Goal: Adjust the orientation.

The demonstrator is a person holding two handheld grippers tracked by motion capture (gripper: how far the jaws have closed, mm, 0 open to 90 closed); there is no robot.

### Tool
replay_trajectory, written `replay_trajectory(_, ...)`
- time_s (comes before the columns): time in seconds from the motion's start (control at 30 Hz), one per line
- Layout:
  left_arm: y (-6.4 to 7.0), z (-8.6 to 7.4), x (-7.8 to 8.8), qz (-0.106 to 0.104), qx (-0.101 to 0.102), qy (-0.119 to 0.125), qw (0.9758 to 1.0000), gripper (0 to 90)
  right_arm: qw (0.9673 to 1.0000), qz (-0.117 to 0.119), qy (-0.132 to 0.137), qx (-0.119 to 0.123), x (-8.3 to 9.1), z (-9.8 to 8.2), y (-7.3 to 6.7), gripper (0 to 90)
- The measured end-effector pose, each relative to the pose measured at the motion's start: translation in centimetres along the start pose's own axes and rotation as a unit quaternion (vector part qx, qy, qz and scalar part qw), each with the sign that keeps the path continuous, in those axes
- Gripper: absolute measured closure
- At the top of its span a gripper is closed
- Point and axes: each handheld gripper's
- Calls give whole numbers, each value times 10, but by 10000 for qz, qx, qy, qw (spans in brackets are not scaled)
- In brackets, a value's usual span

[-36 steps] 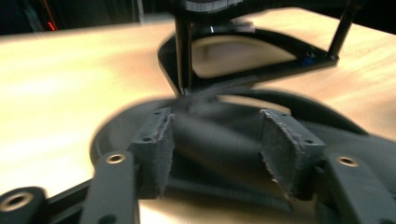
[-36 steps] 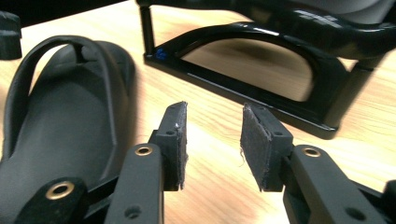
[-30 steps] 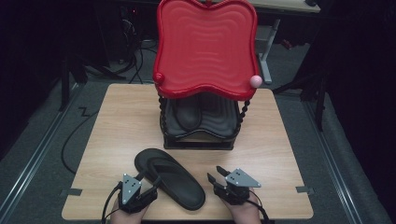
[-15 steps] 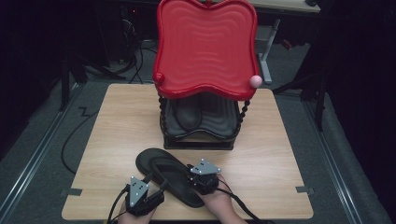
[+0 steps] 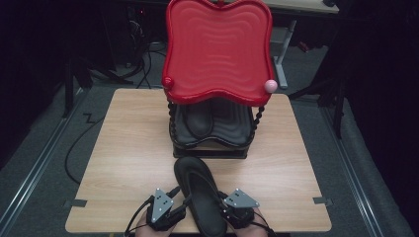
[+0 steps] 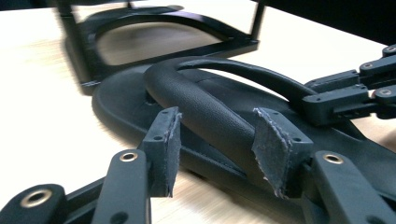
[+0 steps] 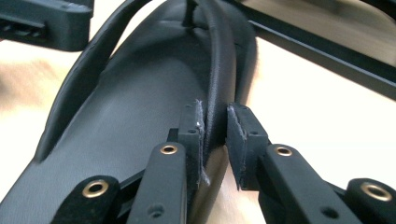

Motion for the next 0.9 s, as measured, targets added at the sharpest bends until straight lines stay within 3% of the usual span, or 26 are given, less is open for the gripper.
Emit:
replay_trajectory(0.03, 5, 1, -5, -95, -89, 6, 9999, 542, 10000, -28, -1, -53, 5, -2, 1, 749)
replay_trajectory(0.07, 5, 1, -5, -95, -89, 6, 9999, 552, 10000, -28, -1, -53, 5, -2, 1, 749)
replay_trajectory(0.17, 12, 2, -17, -115, -358, 14, 9993, 598, 9995, -156, 6, -271, 18, -7, 3, 726)
replay_trajectory(0.37, 6, 2, -24, -10, -322, -68, 9995, 612, 9988, -125, 92, -460, 20, -9, 6, 665)
replay_trajectory(0.5, 2, 2, -23, -18, -109, -78, 9999, 557, 9979, -147, 272, -566, 19, -5, 9, 604)
replay_trajectory(0.6, 10, 4, -18, -59, -122, 112, 9998, 480, 9975, -193, 337, -584, 10, -1, 13, 546)
replay_trajectory(0.67, 12, 4, -18, -22, -132, 129, 9998, 456, 9974, -198, 336, -598, 6, 0, 15, 541)
replay_trajectory(0.77, 13, 3, -21, -63, 137, 78, 9999, 419, 9978, -246, 227, -567, -9, 1, 18, 537)
replay_trajectory(0.9, 15, 4, -19, -155, 223, 118, 9996, 380, 9975, -238, 201, -639, -13, 1, 22, 557)
Point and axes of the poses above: each handheld gripper's, and its own axes: x roughly backward along the jaws, z roughly out of its top, y roughly to its right, and after that the axes turned 13 degrees about y, right-handed
